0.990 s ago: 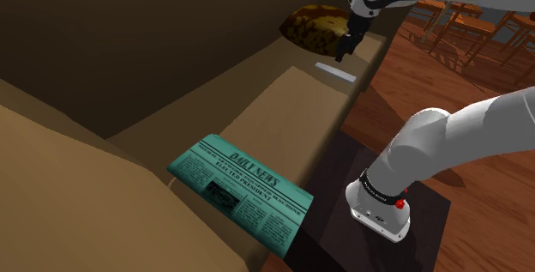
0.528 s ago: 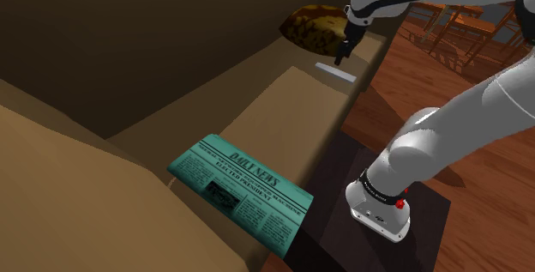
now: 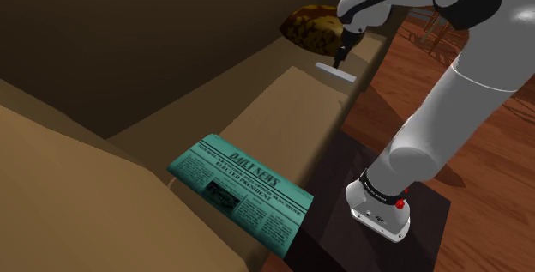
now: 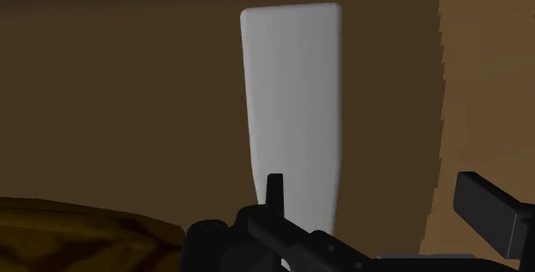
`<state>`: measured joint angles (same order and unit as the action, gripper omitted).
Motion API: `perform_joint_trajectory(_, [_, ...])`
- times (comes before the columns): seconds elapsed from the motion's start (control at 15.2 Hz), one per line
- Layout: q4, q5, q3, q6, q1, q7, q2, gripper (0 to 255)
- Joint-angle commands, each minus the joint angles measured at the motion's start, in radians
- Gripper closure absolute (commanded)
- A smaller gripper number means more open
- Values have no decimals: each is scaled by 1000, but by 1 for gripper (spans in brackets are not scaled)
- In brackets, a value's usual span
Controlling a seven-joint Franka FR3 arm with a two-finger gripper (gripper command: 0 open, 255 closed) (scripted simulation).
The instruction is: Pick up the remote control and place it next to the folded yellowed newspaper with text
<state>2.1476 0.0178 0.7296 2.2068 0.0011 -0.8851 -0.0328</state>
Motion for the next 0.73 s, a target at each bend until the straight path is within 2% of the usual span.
perform_joint_trajectory(0.0, [-64, 99, 7, 20, -21, -104, -117, 0])
perform_joint_trajectory(0.07, [-96, 139, 2, 22, -40, -147, -167, 0])
perform_joint_trajectory(0.66, [-69, 208, -32, 105, -73, -194, -242, 0])
